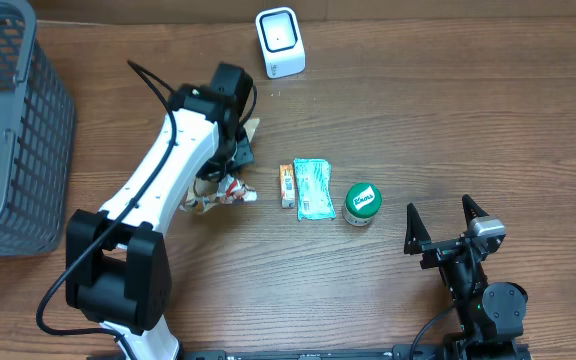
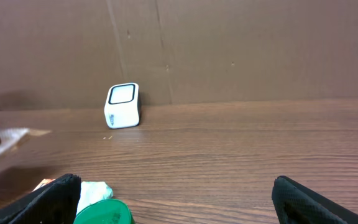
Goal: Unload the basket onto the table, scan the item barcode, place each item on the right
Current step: 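Lift the snack bag out and carry it to the table centre, then lower the snack bag onto the table left of the orange packet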
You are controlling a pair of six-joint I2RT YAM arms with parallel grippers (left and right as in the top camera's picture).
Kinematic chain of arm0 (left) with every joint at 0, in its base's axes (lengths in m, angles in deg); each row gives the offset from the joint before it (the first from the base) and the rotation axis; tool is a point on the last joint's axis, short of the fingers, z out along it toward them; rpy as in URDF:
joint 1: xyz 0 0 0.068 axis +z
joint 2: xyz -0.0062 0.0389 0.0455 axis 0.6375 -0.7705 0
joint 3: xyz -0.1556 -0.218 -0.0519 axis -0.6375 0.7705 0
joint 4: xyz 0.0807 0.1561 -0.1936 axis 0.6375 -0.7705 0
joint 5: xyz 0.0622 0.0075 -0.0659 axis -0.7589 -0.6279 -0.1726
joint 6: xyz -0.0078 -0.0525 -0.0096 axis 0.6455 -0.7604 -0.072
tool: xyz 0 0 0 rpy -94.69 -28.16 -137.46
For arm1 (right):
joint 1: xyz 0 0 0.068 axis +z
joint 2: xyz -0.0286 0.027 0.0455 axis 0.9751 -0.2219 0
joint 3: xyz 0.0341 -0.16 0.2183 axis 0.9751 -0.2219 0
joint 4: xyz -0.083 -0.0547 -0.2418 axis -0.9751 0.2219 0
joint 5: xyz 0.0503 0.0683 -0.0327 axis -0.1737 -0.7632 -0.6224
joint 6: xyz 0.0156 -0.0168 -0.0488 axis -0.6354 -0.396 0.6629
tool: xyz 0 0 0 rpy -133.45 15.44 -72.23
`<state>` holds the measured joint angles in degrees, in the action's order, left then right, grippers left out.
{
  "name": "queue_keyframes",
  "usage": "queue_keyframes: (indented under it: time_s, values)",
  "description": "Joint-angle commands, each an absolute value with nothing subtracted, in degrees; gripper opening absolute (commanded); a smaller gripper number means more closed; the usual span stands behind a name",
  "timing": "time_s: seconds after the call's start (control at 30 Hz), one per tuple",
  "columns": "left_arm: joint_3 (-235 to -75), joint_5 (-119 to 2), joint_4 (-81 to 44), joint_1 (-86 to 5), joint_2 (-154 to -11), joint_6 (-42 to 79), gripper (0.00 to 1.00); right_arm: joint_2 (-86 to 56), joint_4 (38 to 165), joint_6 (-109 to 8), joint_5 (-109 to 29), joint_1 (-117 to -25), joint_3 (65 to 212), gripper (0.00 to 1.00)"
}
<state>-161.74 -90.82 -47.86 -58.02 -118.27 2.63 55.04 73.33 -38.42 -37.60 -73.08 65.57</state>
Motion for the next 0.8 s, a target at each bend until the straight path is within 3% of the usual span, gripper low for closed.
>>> queue_keyframes:
  time_s: [0.0, 0.33, 0.37, 0.47, 0.5, 0.57, 0.77]
  values:
    - [-157.7, -91.8, -44.4, -58.6, -118.1, 6.9, 0.04, 55.6, 73.2, -38.8, -36.9, -73.4, 65.0, 1.00]
    - [-149.3, -91.7, -36.2, -58.9, -118.1, 9.9, 0.07, 55.6, 73.2, -38.8, -36.9, -73.4, 65.0, 1.00]
    - [-149.2, -91.5, -36.2, -58.9, -118.1, 9.9, 0.11, 55.6, 73.2, -38.8, -36.9, -73.4, 65.0, 1.00]
    - [-149.2, -90.8, -36.3, -58.9, -118.1, 9.9, 0.54, 55.6, 73.2, -38.8, -36.9, -73.4, 65.0, 1.00]
    - [-149.2, -90.6, -36.3, -58.9, -118.1, 9.9, 0.60, 55.6, 73.2, -38.8, -36.9, -73.4, 65.0, 1.00]
    - [-149.2, -90.2, -36.3, -58.9, -118.1, 10.0, 0.65, 55.6, 73.2, -38.8, -36.9, -73.4, 65.0, 1.00]
    - [-149.3, -89.8, -37.1, -58.9, -118.1, 10.0, 0.67, 55.6, 73.2, -38.8, -36.9, -73.4, 65.0, 1.00]
